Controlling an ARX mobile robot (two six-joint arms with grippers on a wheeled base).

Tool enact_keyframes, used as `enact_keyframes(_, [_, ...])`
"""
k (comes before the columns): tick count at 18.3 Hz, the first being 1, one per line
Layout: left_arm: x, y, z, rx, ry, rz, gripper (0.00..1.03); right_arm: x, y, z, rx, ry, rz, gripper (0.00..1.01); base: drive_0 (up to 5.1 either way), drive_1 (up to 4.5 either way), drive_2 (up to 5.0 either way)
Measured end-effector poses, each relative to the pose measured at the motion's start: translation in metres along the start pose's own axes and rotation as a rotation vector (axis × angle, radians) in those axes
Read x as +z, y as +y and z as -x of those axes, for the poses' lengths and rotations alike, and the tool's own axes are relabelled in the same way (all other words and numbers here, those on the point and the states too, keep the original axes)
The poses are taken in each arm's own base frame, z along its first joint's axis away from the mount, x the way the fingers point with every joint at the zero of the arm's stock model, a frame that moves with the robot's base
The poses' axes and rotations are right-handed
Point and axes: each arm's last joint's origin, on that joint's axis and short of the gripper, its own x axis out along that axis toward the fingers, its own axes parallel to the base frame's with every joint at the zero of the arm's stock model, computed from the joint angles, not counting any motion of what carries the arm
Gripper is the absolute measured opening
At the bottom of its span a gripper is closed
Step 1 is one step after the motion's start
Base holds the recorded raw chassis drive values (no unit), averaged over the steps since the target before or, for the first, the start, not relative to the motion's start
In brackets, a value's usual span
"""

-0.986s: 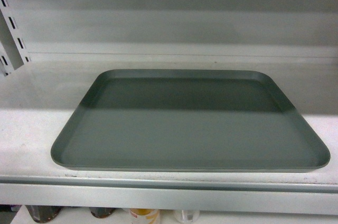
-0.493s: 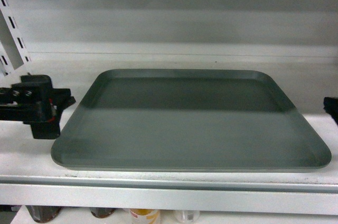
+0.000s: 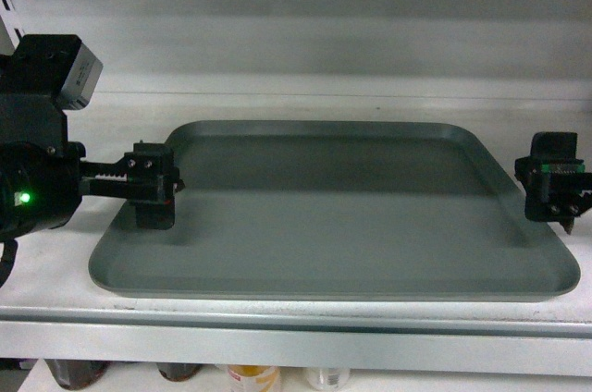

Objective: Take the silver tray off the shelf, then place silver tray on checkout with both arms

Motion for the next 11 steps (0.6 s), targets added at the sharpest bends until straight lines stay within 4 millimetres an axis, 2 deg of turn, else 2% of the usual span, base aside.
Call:
enact_keyframes(5, [0.002, -0.003, -0.017, 0.009, 0.038, -0.004, 0.98, 0.002, 0.007, -0.017, -0.012, 0.070, -0.015, 0.98, 0.0, 0.00, 0.0])
enact_keyframes(11, [-0.002, -0.008, -0.021, 0.007, 0.049, -0.015, 0.98, -0.005, 0.009, -0.031, -0.033, 0.149, -0.032, 0.98, 0.0, 0.00, 0.0])
